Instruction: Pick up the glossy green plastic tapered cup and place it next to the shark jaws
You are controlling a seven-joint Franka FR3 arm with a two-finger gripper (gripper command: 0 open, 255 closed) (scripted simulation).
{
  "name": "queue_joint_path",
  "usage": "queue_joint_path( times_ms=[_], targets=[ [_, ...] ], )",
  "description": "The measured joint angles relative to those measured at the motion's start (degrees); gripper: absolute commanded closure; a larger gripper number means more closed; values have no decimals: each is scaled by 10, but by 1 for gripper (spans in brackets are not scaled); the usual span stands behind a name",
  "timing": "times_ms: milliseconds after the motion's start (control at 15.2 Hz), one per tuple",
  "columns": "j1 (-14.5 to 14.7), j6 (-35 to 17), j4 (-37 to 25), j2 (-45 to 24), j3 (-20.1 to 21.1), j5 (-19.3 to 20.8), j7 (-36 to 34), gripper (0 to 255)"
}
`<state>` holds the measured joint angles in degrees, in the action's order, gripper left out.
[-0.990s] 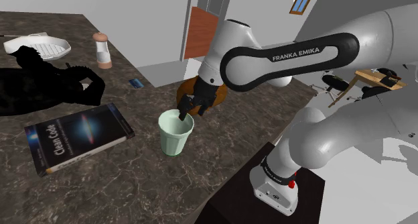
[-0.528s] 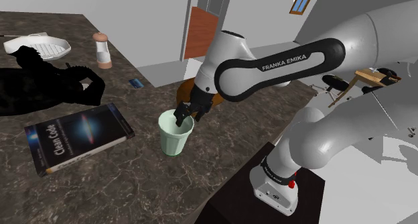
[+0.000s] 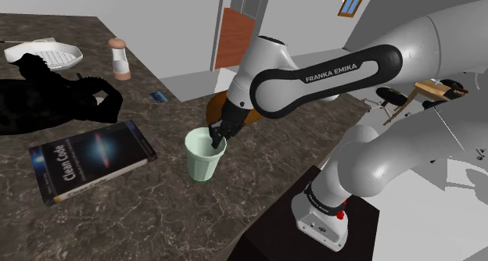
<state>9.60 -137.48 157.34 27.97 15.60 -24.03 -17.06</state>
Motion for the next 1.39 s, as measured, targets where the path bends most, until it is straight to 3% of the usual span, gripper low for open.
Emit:
queue_joint_path(
  times_ms=[528,1386],
  targets=[
    [-1,6,-3,3,0,2,-1,255],
    [-11,121,-61,61,-14,29,-25,255]
  ],
)
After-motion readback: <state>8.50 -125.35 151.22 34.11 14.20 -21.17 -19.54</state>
